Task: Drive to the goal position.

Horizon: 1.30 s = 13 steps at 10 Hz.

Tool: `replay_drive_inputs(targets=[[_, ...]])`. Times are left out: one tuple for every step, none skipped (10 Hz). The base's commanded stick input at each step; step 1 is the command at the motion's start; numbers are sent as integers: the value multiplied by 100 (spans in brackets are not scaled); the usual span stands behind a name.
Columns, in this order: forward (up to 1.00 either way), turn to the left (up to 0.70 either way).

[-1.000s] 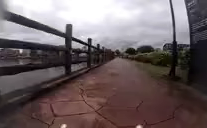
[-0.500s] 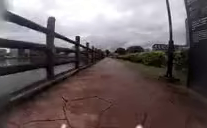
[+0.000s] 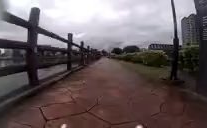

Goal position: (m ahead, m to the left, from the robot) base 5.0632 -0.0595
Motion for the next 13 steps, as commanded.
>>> replay_drive_inputs(targets=[[85,-9],[85,-27],[85,-33],[85,-32],[85,-8],[85,1],[85,1],[85,1],[85,1],[85,1],[85,1],[85,1],[85,1]])
